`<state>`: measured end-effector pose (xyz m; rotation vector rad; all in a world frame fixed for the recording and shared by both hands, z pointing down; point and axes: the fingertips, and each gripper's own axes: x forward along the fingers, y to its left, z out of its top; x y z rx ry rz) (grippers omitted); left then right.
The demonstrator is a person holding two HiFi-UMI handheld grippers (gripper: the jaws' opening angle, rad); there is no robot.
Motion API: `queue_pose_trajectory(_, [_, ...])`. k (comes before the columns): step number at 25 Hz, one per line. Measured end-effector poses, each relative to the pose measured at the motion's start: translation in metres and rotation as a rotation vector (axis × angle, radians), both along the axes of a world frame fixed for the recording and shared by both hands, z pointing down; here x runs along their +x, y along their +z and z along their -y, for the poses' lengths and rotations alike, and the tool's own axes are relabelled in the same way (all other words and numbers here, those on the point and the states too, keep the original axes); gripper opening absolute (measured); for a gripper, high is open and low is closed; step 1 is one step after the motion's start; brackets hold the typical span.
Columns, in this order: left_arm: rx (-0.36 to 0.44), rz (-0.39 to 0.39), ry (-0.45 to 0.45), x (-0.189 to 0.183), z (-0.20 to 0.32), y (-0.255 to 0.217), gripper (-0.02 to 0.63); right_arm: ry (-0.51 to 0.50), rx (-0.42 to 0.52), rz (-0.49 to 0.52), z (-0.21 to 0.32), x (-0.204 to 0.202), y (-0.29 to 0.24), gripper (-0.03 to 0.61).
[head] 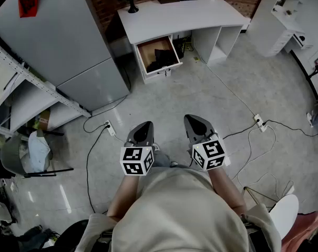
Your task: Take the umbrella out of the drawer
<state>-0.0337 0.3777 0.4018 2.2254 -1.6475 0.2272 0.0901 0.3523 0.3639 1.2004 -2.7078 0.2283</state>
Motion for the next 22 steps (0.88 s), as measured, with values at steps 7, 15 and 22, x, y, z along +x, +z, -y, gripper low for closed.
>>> queue_pose_trajectory(7, [0.016, -0.007, 0.014, 0.012, -0.011, -0.005, 0.014, -0.004, 0.000, 0.001, -0.013, 0.009, 0.000, 0.002])
queue_pose_trajectory(15, [0.030, -0.003, 0.022, 0.015, -0.013, -0.008, 0.107, -0.015, -0.002, -0.004, -0.018, 0.013, 0.003, 0.003])
queue_pose_trajectory(22, [0.015, -0.033, 0.038, 0.014, -0.006, -0.001, 0.212, -0.054, -0.050, 0.013, -0.009, 0.007, 0.013, 0.214])
